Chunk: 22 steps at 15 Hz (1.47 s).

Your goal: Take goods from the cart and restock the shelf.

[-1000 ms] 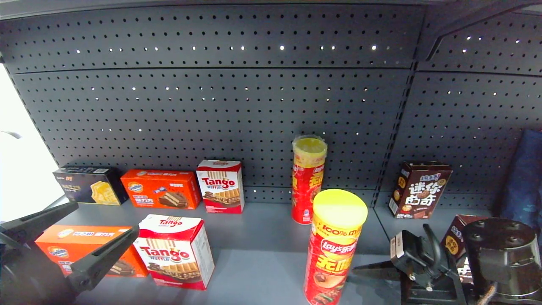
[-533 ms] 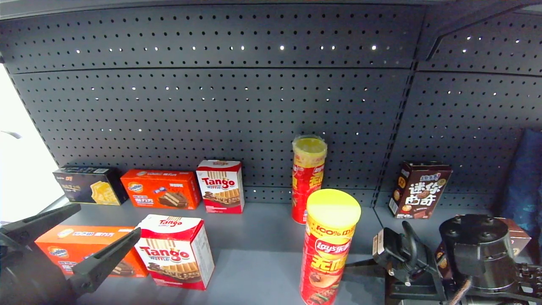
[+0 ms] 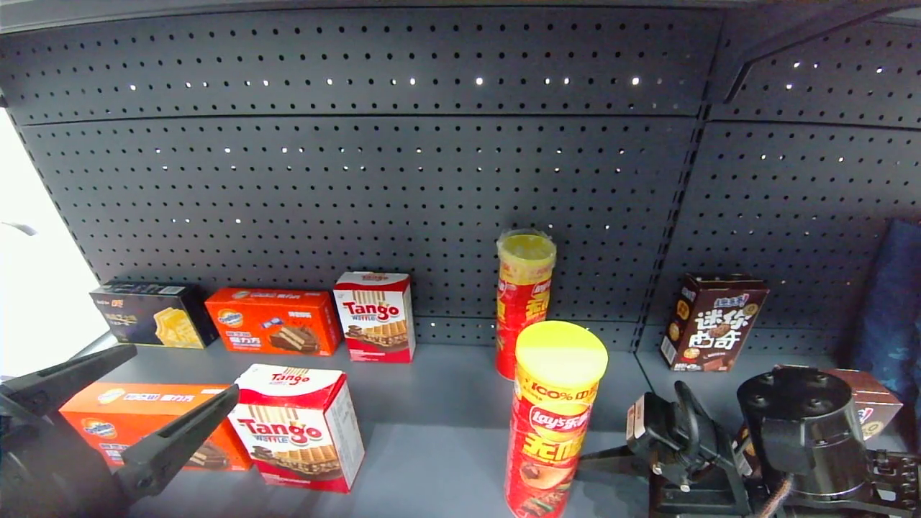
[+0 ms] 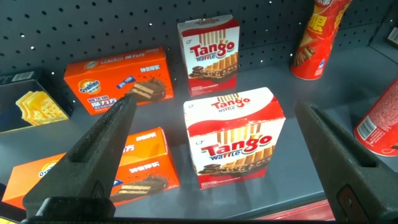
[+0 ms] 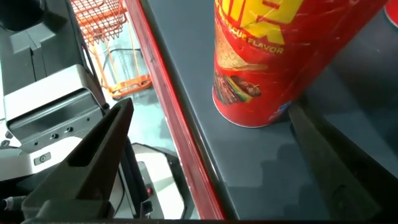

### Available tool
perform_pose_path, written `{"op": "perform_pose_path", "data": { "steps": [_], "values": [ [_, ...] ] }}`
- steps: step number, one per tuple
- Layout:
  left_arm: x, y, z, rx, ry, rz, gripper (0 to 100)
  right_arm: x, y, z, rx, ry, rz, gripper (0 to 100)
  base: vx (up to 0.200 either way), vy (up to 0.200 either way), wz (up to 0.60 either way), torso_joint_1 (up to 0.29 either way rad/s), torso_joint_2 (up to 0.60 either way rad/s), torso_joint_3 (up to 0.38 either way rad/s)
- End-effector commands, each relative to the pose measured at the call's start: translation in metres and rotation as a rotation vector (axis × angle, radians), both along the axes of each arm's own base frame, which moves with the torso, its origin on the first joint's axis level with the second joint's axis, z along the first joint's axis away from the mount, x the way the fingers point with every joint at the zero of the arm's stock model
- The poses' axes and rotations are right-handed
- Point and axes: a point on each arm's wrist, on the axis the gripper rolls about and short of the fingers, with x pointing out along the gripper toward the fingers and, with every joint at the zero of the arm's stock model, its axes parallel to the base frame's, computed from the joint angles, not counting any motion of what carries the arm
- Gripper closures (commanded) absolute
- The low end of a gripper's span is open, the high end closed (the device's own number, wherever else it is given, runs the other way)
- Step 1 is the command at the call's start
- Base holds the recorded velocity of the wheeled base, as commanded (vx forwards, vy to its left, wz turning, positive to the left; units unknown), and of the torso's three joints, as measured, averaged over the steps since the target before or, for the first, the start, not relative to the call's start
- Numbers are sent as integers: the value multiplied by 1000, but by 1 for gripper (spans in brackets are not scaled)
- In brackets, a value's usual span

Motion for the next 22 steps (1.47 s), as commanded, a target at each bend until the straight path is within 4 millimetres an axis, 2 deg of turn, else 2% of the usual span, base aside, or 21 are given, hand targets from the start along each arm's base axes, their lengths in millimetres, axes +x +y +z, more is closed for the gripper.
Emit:
{"op": "perform_pose_path", "data": {
  "steps": [1,10,22],
  "values": [
    [0,0,0,-1,-1,0,0,-2,-2,2,6,-8,-2,0,0,0,0,0,0,0],
    [0,0,1,-1,-6,0,0,2,7,3,10,-10,16,0,0,0,0,0,0,0],
    [0,0,1,-3,-5,0,0,1,9,2,5,-8,22,0,0,0,0,0,0,0]
  ]
}}
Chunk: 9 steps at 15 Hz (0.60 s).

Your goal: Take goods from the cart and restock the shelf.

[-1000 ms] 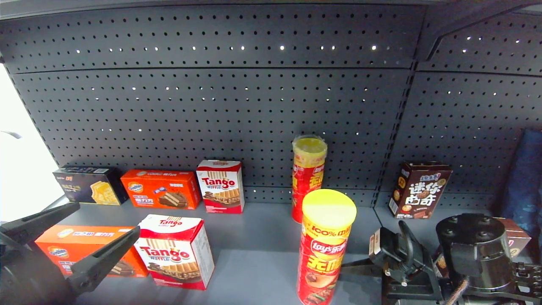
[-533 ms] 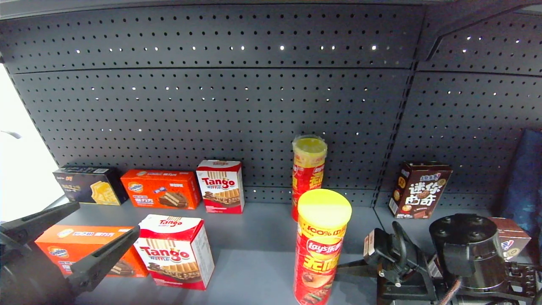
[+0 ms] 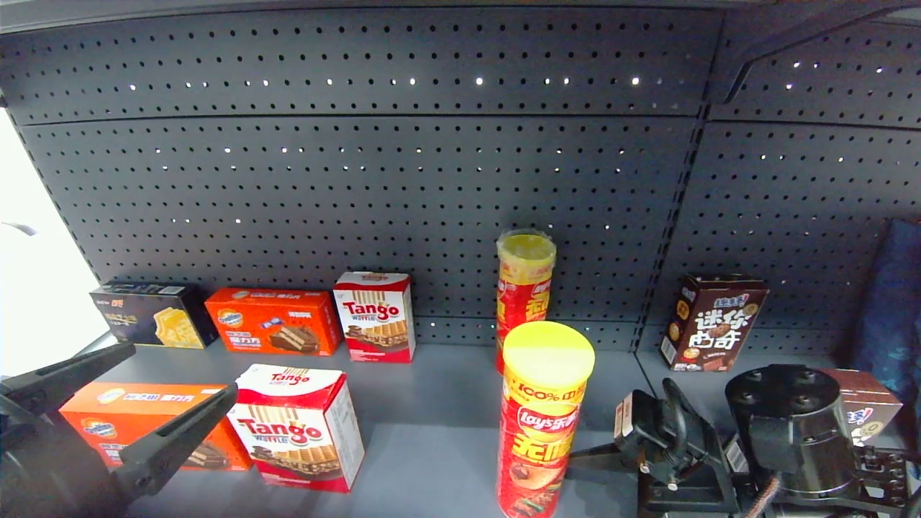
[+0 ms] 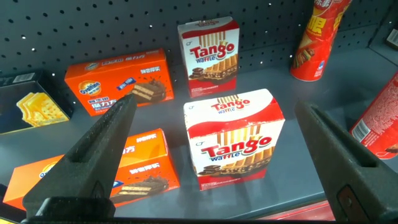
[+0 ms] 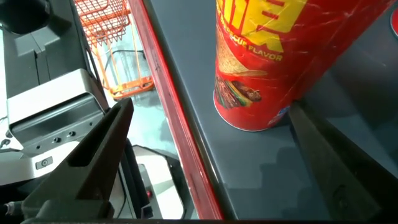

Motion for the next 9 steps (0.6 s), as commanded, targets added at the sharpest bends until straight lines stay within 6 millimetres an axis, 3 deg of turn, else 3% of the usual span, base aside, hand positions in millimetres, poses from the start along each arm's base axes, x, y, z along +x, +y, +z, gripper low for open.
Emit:
{"op": "perform_pose_path", "data": {
  "steps": [1,3,9],
  "values": [
    [0,0,0,0,0,0,0,-1,-1,0,-2,-2,-1,0,0,0,0,0,0,0],
    [0,0,0,0,-2,0,0,-3,-4,2,2,-11,-13,0,0,0,0,0,0,0],
    [0,0,0,0,0,0,0,-13,-21,39,115,-131,-63,0,0,0,0,0,0,0]
  ]
}}
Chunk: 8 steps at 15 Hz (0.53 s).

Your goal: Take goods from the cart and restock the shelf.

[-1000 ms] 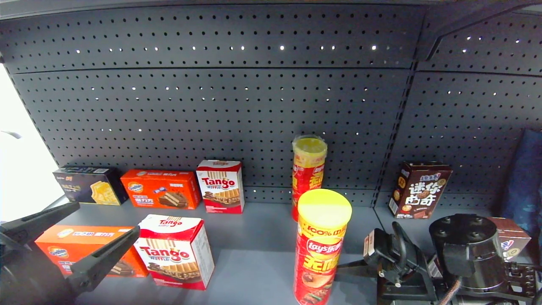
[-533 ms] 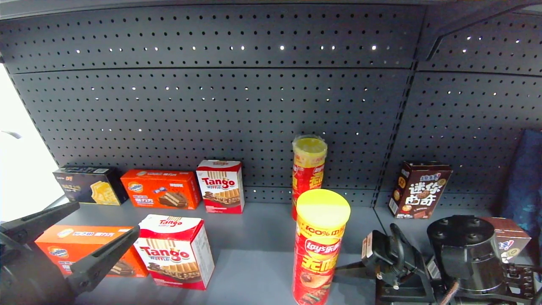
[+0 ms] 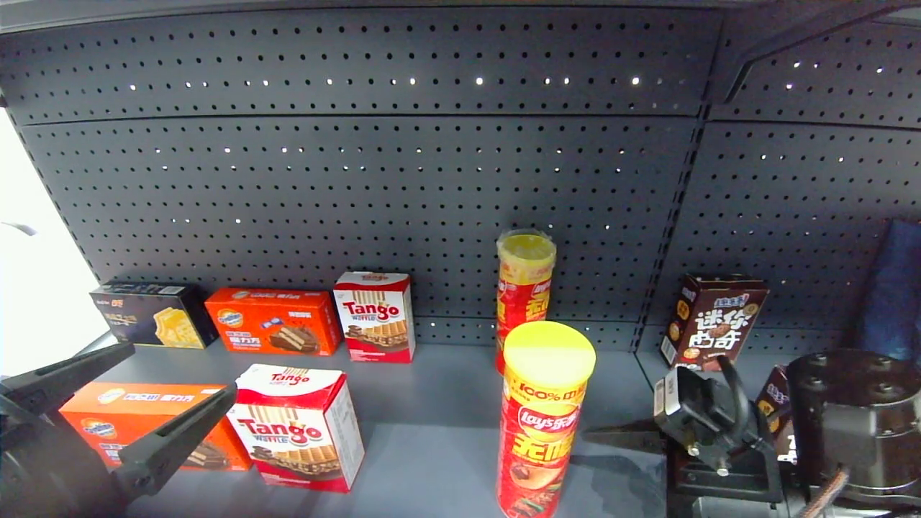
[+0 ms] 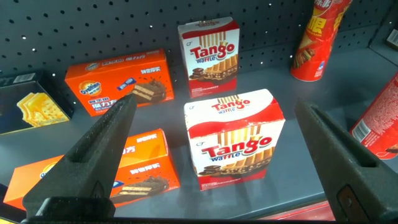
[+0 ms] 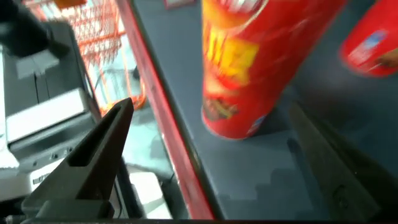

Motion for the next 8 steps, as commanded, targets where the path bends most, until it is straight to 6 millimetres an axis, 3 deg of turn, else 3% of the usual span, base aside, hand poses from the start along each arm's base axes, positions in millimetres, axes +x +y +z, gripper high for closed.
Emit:
{"op": "perform_pose_path", "data": {
  "steps": [1,6,8],
  "values": [
    [0,0,-1,2,2,0,0,-4,-13,21,65,-69,-34,0,0,0,0,0,0,0],
    [0,0,-1,3,3,0,0,-4,-25,58,135,-154,-90,0,0,0,0,0,0,0],
    [0,0,-1,3,3,0,0,-13,-35,84,174,-225,-160,0,0,0,0,0,0,0]
  ]
}}
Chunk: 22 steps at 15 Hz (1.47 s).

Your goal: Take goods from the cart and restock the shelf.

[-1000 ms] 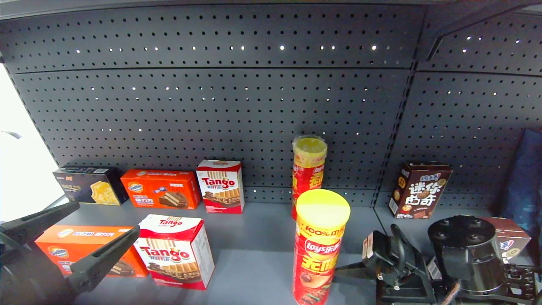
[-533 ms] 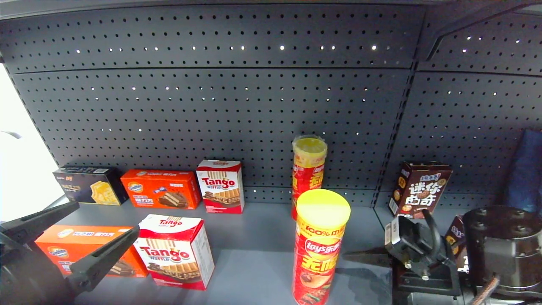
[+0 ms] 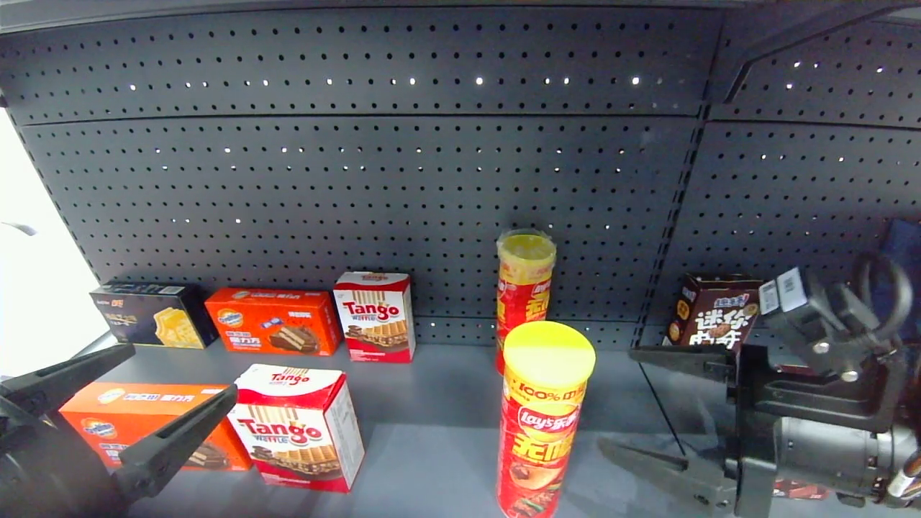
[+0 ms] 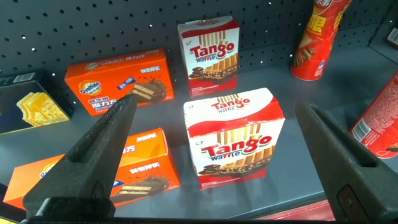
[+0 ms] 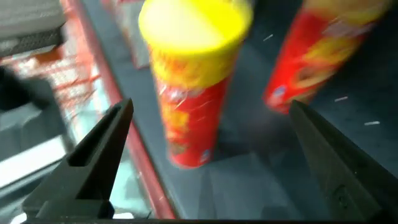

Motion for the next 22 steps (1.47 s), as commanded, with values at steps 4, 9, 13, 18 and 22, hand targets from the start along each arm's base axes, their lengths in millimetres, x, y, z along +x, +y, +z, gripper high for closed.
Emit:
{"op": "perform_pose_path", "data": {
  "steps": [4,9,13,18,22],
  "values": [
    [0,0,0,0,0,2,0,-33,-44,46,179,-157,-239,0,0,0,0,0,0,0],
    [0,0,1,-1,-3,2,0,-59,-96,50,302,-224,-537,0,0,0,0,0,0,0],
    [-1,1,1,-3,-7,2,0,-87,-124,26,349,-274,-852,0,0,0,0,0,0,0],
    [-2,1,5,-10,-26,-1,0,-126,-133,-12,344,-362,-1072,0,0,0,0,0,0,0],
    [-5,2,6,-15,-38,-2,0,-159,-130,-59,323,-396,-1049,0,0,0,0,0,0,0]
  ]
}}
